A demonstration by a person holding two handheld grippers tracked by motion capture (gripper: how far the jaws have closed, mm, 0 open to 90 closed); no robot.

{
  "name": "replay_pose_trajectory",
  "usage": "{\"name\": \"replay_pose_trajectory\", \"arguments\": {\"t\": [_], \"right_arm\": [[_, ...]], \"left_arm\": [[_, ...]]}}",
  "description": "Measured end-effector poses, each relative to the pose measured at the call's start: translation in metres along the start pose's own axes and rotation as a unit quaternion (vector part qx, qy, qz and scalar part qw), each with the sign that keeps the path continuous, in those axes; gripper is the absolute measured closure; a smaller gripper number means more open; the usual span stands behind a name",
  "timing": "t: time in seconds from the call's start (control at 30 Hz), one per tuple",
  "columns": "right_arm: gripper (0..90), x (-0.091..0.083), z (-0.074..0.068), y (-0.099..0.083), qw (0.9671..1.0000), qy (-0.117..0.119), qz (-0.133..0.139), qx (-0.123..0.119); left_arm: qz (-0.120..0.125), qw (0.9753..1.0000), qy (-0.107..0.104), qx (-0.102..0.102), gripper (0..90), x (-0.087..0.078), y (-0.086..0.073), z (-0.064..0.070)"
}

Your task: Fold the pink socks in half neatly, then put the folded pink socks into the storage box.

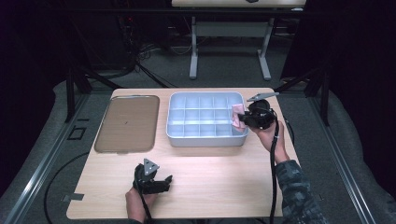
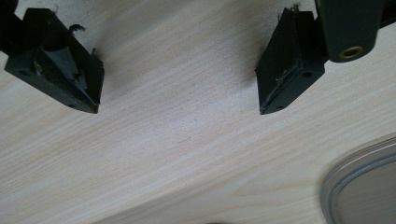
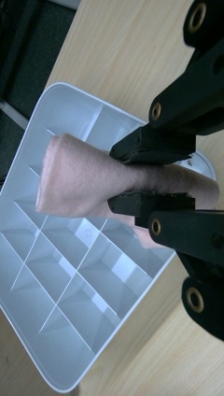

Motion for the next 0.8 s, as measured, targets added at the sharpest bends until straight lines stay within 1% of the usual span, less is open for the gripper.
{"name": "replay_pose_trajectory", "arguments": {"t": [0.2,0.23,0.27,0.37,0.57,0.67,0.8], "right_arm": [[75.8,0.008,0.003,0.0,1.0,-0.005,-0.004,0.0],[75.8,0.01,0.004,-0.002,0.9999,-0.01,-0.003,-0.003],[75.8,0.01,0.004,-0.002,0.9999,-0.01,-0.003,-0.003],[75.8,0.017,0.006,-0.008,0.9998,-0.016,-0.012,-0.009],[75.9,0.024,0.01,-0.011,0.9998,-0.016,-0.013,-0.002],[75.9,0.027,0.012,-0.011,0.9997,-0.019,-0.013,-0.003],[75.8,0.032,0.014,-0.013,0.9996,-0.02,-0.019,0.0]], "left_arm": [[0.0,1.0,0.0,0.0,15.0,0.0,0.0,0.0],[0.0,1.0,0.0,0.0,15.1,0.0,0.0,0.0],[0.0,1.0,0.0,0.0,15.1,0.0,0.0,0.0],[0.0,1.0,0.0,0.0,15.1,0.0,0.0,0.0],[0.0,1.0,0.0,0.0,15.1,0.0,0.0,0.0],[0.0,1.0,0.0,0.0,15.1,0.0,0.0,0.0],[0.0,1.0,0.0,0.0,15.1,0.0,0.0,0.0]]}}
Point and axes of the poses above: each handheld gripper's, and its own axes: x roughly forward along the jaws, y roughly out of its top, z roughly to its right, the point moved 6 cm from there along x, roughly forward along the jaws, and after that the axes turned 15 degrees about x, right-handed, at the moved point
